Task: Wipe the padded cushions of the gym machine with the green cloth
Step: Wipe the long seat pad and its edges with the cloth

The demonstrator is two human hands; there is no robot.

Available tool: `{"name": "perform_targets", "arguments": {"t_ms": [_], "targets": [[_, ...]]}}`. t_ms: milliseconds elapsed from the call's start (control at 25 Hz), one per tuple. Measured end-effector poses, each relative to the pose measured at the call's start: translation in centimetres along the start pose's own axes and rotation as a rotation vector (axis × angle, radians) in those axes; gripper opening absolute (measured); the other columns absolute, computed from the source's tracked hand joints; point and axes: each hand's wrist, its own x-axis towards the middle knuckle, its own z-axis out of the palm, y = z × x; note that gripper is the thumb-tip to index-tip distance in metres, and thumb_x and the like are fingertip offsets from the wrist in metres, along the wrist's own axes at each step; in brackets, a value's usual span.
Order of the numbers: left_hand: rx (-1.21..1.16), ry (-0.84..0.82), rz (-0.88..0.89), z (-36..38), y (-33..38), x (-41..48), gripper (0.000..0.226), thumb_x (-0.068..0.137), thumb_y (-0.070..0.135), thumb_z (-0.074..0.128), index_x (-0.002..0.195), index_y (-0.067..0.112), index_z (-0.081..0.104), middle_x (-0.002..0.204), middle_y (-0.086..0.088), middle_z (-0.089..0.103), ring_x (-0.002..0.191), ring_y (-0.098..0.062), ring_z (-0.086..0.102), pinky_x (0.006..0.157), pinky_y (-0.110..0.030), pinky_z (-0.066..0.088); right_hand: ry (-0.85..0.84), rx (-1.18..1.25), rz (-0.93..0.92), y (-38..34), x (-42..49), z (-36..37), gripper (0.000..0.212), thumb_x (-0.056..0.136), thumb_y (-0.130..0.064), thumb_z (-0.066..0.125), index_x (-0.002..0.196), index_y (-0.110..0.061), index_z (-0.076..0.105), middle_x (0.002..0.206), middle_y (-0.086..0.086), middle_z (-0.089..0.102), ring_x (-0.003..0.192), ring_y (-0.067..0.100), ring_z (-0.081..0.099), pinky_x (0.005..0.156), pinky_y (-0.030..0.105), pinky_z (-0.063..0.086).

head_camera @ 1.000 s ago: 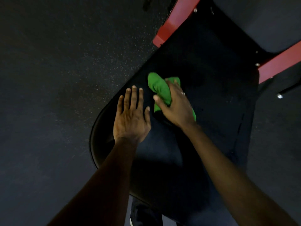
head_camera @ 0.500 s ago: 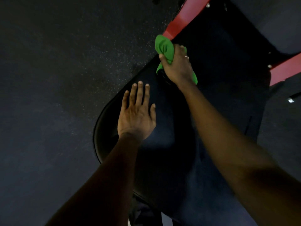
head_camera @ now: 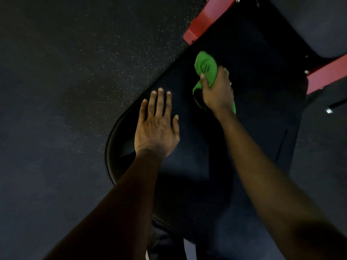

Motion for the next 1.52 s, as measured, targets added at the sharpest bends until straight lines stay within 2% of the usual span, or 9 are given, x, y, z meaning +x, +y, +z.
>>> {"name": "perform_targets", "arguments": {"t_ms": [200,320,440,560,840,1080,1160,1320,1520], "targets": [[-0.011,0.001,0.004,-0.1,0.1,0.0,0.065,0.106,0.043,0.018,0.161,0.012,0.005,0.169,-0.01,0.005,0.156,-0.024,0.002,0.126,-0.042,0.003,0.034,0.029,0.121,-1.8,5.9,0.0,0.059,0.093,-0.052,0.053,0.138,-0.015,0.047,0.142,0.01,0.052,0.13,0.03,0.053,0.104,0.039,0.042],[-0.009,0.001,0.007,-0.1,0.1,0.1,0.065,0.106,0.043,0.018,0.161,0.011,0.005,0.169,-0.011,0.006,0.156,-0.024,0.003,0.126,-0.043,0.004,-0.046,0.037,-0.049,-2.7,-0.5,0.2,0.058,0.093,-0.053,0.052,0.14,-0.018,0.046,0.142,0.006,0.053,0.13,0.029,0.053,0.1,0.038,0.044],[-0.005,-0.002,0.009,-0.1,0.0,0.1,0.065,0.106,0.042,0.019,0.161,0.011,0.006,0.168,-0.012,0.006,0.156,-0.025,0.002,0.126,-0.044,0.004,-0.079,0.039,-0.223,-1.7,-5.4,0.1,0.061,0.098,-0.049,0.051,0.147,-0.015,0.041,0.152,0.007,0.046,0.143,0.028,0.042,0.112,0.043,0.039],[-0.011,-0.005,0.013,-0.1,0.1,0.1,0.064,0.106,0.042,0.019,0.161,0.011,0.006,0.169,-0.011,0.006,0.156,-0.025,0.003,0.126,-0.043,0.004,-0.052,0.026,-0.144,-2.1,-1.6,0.6,0.057,0.098,-0.047,0.05,0.144,-0.013,0.043,0.151,0.012,0.047,0.143,0.029,0.042,0.114,0.047,0.038],[-0.019,0.01,0.0,-0.2,0.0,0.2,0.064,0.106,0.042,0.024,0.161,0.012,0.009,0.168,-0.011,0.009,0.156,-0.025,0.005,0.125,-0.043,0.004,-0.019,0.048,-0.041,-5.5,7.9,0.7,0.05,0.094,-0.048,0.054,0.132,-0.016,0.051,0.136,0.007,0.056,0.13,0.029,0.052,0.103,0.039,0.045],[-0.004,-0.011,0.009,-0.3,0.0,0.2,0.064,0.106,0.042,0.022,0.161,0.01,0.011,0.169,-0.011,0.006,0.156,-0.025,0.002,0.125,-0.044,0.003,-0.149,0.02,-0.484,-5.5,0.3,1.7,0.053,0.097,-0.044,0.054,0.139,-0.012,0.05,0.142,0.009,0.055,0.136,0.028,0.048,0.108,0.036,0.04],[-0.018,-0.002,0.008,-0.2,0.1,0.2,0.065,0.106,0.042,0.024,0.161,0.011,0.009,0.168,-0.011,0.007,0.156,-0.025,0.003,0.125,-0.043,0.003,-0.137,-0.018,-0.432,-5.6,3.5,1.5,0.05,0.098,-0.044,0.054,0.137,-0.012,0.05,0.14,0.01,0.055,0.13,0.029,0.052,0.102,0.036,0.043],[-0.019,0.002,0.003,-0.2,0.1,0.1,0.065,0.106,0.042,0.025,0.161,0.011,0.01,0.168,-0.011,0.009,0.156,-0.025,0.006,0.125,-0.044,0.005,-0.028,-0.002,-0.081,-4.5,11.4,0.3,0.05,0.096,-0.045,0.055,0.137,-0.016,0.05,0.135,0.008,0.055,0.125,0.029,0.055,0.097,0.034,0.044],[-0.013,-0.008,0.007,-0.3,0.1,0.1,0.065,0.106,0.043,0.023,0.161,0.012,0.006,0.169,-0.011,0.006,0.156,-0.025,0.003,0.125,-0.043,0.003,-0.071,0.051,-0.157,-2.5,1.0,-0.2,0.05,0.097,-0.044,0.055,0.137,-0.014,0.048,0.138,0.008,0.056,0.128,0.029,0.054,0.102,0.04,0.047]]}}
